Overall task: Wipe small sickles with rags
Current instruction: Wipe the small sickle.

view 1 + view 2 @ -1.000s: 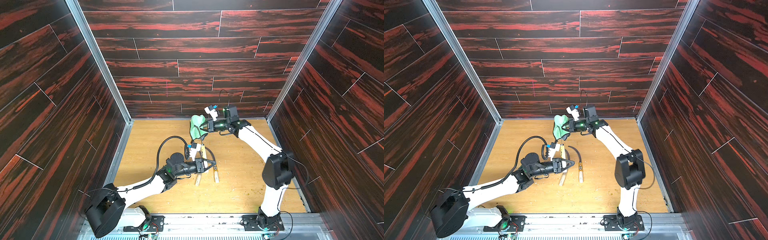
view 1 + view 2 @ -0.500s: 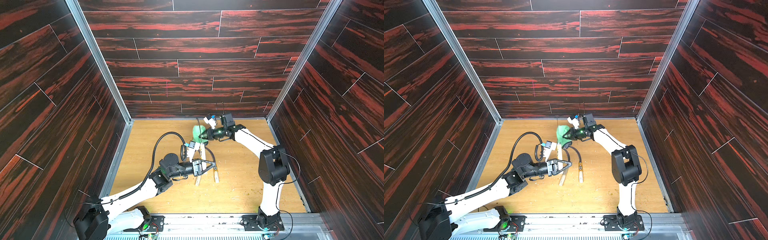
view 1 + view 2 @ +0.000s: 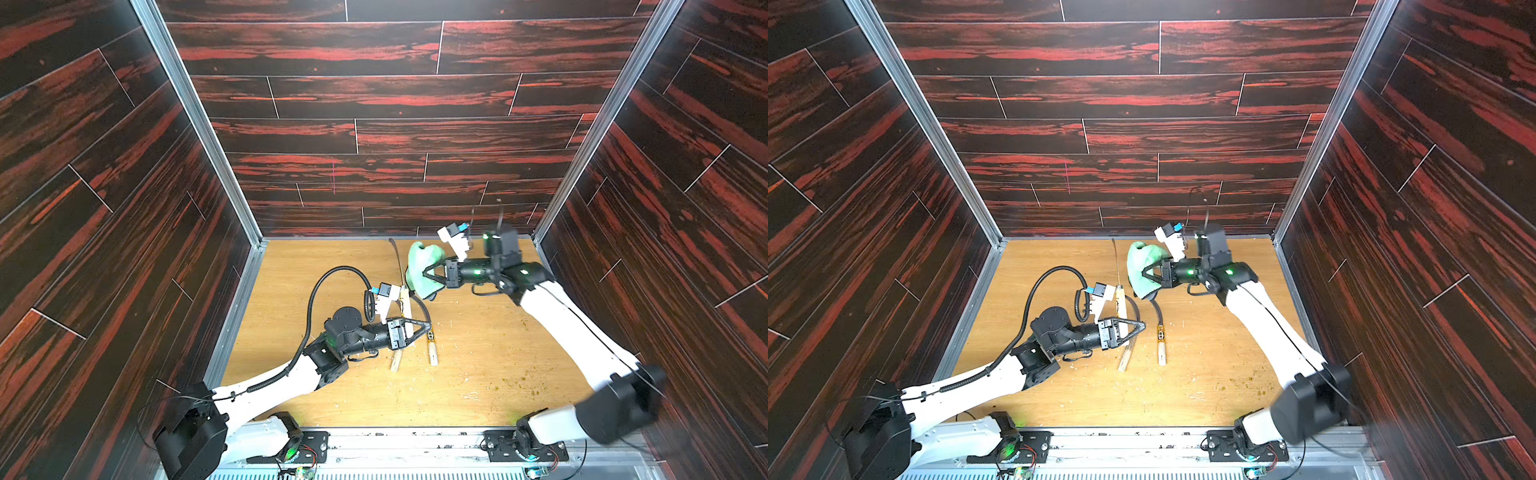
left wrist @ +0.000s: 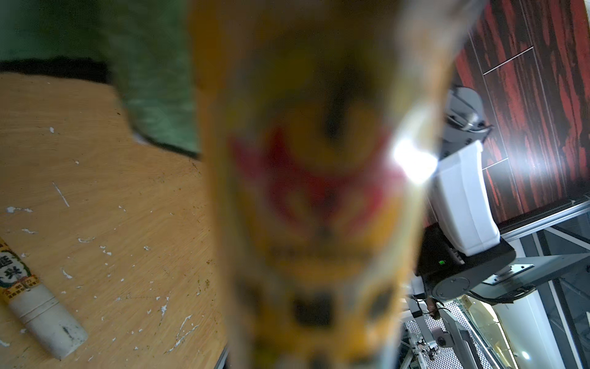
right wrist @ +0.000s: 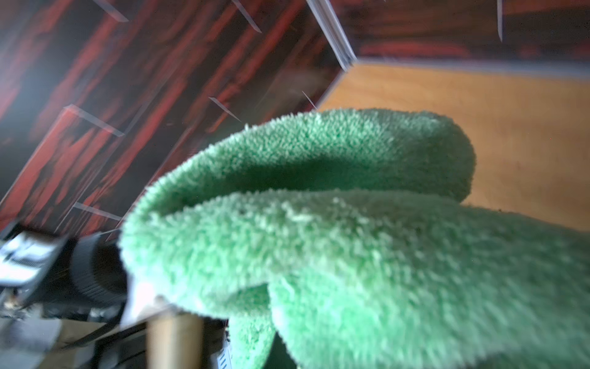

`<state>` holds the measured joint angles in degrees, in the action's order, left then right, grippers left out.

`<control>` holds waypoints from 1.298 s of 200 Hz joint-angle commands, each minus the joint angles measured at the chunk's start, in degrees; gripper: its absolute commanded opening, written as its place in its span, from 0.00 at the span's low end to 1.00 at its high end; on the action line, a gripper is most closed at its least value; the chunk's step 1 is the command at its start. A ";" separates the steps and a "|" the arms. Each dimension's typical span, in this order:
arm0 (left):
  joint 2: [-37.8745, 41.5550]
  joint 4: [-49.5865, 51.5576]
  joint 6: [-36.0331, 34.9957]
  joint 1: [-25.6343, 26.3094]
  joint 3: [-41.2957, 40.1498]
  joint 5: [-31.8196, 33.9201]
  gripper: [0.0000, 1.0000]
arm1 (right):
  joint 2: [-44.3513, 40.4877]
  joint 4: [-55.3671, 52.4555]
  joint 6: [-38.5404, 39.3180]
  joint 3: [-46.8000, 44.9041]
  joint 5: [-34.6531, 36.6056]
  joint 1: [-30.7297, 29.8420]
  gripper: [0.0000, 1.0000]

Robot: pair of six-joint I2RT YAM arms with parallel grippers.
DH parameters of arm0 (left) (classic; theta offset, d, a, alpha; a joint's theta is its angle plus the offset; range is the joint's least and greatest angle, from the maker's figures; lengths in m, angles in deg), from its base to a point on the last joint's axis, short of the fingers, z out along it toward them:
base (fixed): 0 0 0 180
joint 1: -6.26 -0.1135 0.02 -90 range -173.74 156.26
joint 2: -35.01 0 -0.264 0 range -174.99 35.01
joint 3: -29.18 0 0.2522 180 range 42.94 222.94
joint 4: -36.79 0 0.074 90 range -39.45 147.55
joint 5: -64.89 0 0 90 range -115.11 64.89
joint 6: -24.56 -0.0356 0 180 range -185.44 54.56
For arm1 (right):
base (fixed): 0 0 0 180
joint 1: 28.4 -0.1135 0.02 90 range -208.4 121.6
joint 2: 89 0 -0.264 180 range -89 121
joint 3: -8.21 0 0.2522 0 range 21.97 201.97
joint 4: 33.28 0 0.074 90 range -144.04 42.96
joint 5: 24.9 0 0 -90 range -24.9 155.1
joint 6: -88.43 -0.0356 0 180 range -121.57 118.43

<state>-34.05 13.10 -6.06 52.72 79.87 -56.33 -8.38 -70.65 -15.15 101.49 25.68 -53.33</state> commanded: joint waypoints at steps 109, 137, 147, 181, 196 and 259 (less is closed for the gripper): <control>-2.77 -5.57 2.32 -0.05 1.83 -2.63 0.00 | 6.60 -1.17 2.25 4.66 -1.21 -5.79 0.00; -3.28 -5.70 2.71 -0.03 2.43 -3.51 0.00 | 10.31 0.19 1.24 7.49 -1.96 -5.83 0.00; -3.19 -5.70 2.81 0.11 2.37 -3.67 0.00 | 11.25 0.96 0.95 8.25 -2.37 -5.81 0.00; -3.53 -6.39 3.00 0.10 2.43 -4.22 0.00 | 15.55 -0.26 1.31 13.23 -2.17 -5.75 0.00; -3.80 -6.86 3.23 0.12 2.61 -4.54 0.00 | 17.70 -0.86 1.58 15.45 -2.38 -5.65 0.00; -2.66 -6.65 3.50 0.22 1.71 -4.52 0.00 | 25.30 -1.34 0.41 22.52 -4.64 -3.86 0.00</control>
<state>-37.70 7.70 -1.30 51.72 80.90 -56.42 13.22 -72.79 -14.43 120.86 22.46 -57.59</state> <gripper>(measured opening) 0.252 0.075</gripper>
